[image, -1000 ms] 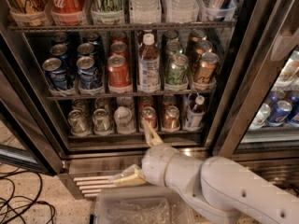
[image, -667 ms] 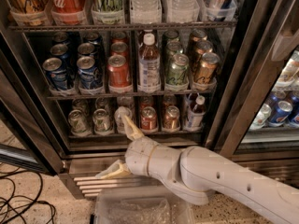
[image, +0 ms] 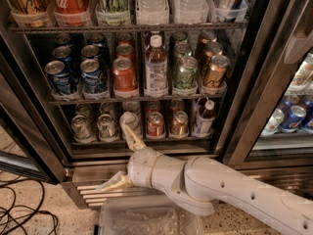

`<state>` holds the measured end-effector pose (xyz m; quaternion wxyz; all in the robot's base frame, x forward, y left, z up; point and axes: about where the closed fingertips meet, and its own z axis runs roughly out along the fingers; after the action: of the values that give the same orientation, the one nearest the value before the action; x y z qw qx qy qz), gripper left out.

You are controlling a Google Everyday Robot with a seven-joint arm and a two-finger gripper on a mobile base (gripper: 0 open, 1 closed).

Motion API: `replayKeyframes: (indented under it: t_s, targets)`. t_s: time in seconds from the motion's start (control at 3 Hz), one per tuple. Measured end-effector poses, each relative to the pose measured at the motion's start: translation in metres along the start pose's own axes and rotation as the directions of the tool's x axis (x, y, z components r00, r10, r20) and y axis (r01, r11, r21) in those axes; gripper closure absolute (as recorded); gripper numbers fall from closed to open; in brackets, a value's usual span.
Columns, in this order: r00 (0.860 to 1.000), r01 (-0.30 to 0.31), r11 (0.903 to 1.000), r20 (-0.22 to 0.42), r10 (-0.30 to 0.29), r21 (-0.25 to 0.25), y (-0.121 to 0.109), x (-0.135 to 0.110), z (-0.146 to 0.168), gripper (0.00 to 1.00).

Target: Pick 7up can from bottom shelf of fridge

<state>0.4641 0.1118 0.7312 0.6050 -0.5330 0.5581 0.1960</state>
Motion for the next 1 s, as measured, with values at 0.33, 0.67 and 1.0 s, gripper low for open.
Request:
replayKeyframes:
  t_s: [0.33,0.67,1.0]
  targets:
    - [1.000,-0.024,0.9995,0.017,0.023,0.023,0.004,0.017,0.011,0.00]
    - [0.999,0.021,0.9959,0.026,-0.023,0.088,0.010,0.041,0.042,0.00]
    - [1.000,0.026,0.9850,0.007,-0.027,0.171,0.015,0.075,0.062,0.00]
